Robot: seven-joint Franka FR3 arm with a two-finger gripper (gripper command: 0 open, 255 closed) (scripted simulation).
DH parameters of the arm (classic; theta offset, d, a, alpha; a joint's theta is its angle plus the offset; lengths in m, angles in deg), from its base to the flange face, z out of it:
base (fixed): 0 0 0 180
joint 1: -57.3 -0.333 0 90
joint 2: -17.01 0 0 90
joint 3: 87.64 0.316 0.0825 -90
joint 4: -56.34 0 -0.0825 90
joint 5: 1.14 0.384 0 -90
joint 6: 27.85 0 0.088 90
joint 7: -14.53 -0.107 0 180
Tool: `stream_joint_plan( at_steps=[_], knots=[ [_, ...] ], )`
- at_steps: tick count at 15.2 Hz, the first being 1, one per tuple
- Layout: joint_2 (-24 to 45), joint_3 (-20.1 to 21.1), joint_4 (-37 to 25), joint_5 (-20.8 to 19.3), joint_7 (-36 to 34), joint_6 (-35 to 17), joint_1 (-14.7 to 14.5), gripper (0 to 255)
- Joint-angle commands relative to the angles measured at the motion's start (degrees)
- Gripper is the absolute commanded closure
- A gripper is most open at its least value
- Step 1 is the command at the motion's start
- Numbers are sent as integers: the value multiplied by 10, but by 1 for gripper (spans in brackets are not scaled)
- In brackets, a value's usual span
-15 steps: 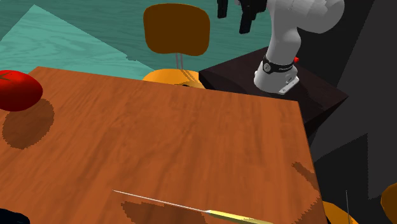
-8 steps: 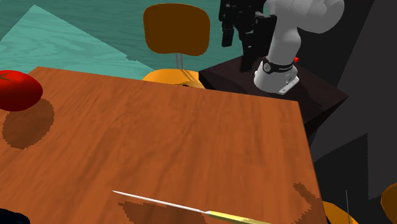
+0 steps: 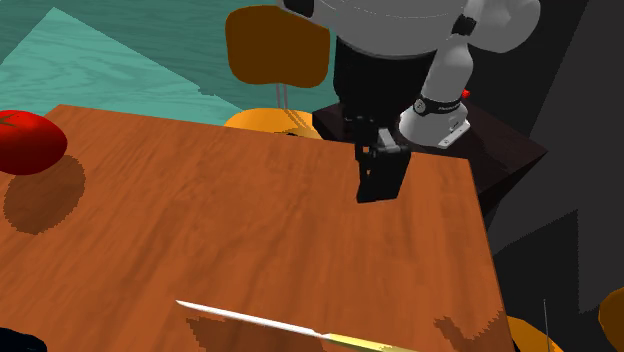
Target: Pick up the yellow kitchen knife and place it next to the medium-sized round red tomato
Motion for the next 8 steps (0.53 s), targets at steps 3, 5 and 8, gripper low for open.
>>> stream_joint_plan(
  at_steps=[3,5,8],
  knots=[
    [114,24,-88,-63,-113,3,-10,0],
    [172,26,-138,-95,-163,11,-23,0],
    [258,17,-220,-138,-227,31,-53,0]
  ],
)
